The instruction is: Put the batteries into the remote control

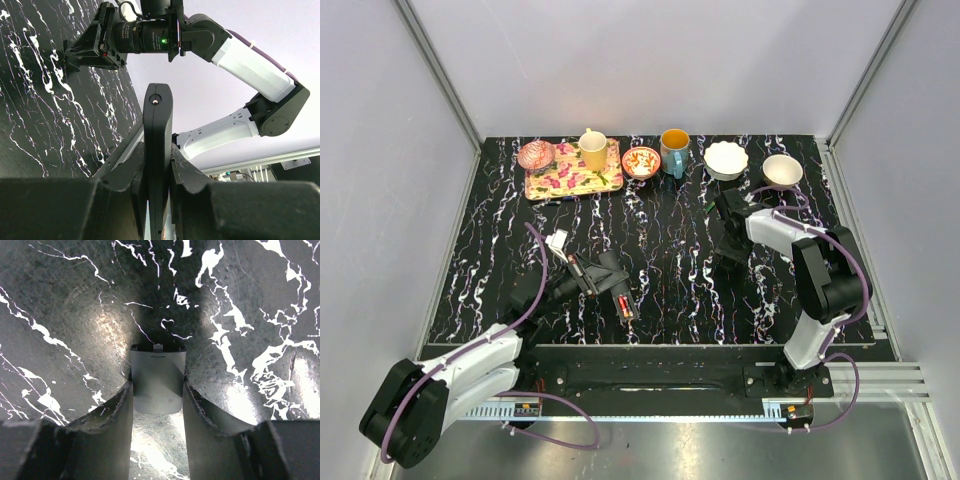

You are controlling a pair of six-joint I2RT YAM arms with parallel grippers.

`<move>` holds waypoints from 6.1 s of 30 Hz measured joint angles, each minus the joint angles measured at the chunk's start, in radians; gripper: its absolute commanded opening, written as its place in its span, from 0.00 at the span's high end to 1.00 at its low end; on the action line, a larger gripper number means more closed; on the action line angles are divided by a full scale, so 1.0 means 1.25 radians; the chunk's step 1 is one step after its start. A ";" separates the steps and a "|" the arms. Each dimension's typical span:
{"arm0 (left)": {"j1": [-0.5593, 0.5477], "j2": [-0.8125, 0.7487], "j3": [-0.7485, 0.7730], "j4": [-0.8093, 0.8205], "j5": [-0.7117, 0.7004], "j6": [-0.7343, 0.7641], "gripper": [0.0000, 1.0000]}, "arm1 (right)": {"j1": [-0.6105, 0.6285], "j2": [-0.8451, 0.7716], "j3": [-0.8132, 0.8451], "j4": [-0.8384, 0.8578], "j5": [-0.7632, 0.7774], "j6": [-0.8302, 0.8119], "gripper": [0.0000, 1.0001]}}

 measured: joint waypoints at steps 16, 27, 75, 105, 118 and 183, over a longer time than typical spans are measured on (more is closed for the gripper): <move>0.000 -0.010 -0.006 -0.004 0.000 0.001 1.00 | 0.107 0.009 0.013 0.019 -0.105 -0.305 0.64; 0.000 -0.010 -0.006 -0.009 -0.001 0.002 1.00 | 0.137 0.015 0.021 0.005 -0.126 -0.331 0.29; 0.000 0.222 0.092 0.083 -0.022 0.013 1.00 | 0.235 -0.300 0.024 -0.232 -0.182 -0.265 0.83; -0.089 0.686 0.266 0.355 -0.108 -0.125 1.00 | 0.404 -0.216 0.325 -0.435 -0.190 -0.315 0.85; -0.096 0.702 0.267 0.355 -0.118 -0.131 1.00 | 0.427 -0.121 0.356 -0.451 -0.204 -0.322 0.85; -0.131 0.708 0.267 0.356 -0.130 -0.131 1.00 | 0.427 -0.067 0.356 -0.428 -0.204 -0.331 0.71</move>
